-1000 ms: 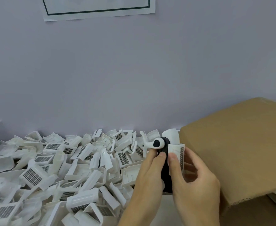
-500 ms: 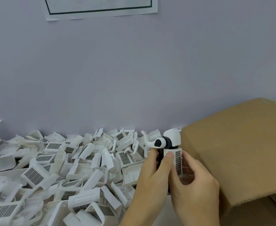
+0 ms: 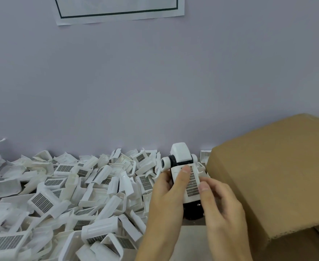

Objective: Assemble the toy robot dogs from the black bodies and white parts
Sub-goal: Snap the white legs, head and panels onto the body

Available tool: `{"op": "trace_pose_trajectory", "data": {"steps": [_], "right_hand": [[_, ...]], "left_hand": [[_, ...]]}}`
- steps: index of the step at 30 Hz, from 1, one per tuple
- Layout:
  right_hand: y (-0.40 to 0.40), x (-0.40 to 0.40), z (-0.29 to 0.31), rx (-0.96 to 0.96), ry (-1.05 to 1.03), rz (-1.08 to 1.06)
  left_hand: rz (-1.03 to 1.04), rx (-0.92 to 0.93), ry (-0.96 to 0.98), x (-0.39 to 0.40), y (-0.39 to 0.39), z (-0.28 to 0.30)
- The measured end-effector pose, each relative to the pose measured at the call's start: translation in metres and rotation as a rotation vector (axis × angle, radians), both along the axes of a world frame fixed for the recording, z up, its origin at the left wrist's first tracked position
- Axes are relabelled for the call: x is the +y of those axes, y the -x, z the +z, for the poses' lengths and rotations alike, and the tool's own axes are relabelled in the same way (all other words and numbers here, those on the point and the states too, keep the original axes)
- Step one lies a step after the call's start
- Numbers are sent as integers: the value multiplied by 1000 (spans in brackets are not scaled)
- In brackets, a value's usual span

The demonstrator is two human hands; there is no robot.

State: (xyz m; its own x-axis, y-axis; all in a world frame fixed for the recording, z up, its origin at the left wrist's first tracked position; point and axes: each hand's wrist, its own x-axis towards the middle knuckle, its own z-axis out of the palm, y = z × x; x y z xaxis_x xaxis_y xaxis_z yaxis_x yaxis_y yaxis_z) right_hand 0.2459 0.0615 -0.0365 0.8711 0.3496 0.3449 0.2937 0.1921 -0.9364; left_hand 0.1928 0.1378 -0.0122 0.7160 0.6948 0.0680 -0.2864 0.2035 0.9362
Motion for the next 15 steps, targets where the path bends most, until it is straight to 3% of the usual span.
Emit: {"op": "trace_pose_trajectory", "data": {"steps": [7, 15], "right_hand": [[-7, -8, 6, 315, 32, 258], [-6, -10, 18, 453, -150, 382]], "left_hand": [[-201, 60, -156, 2, 2, -5], [-170, 30, -214, -4, 1, -1]]}}
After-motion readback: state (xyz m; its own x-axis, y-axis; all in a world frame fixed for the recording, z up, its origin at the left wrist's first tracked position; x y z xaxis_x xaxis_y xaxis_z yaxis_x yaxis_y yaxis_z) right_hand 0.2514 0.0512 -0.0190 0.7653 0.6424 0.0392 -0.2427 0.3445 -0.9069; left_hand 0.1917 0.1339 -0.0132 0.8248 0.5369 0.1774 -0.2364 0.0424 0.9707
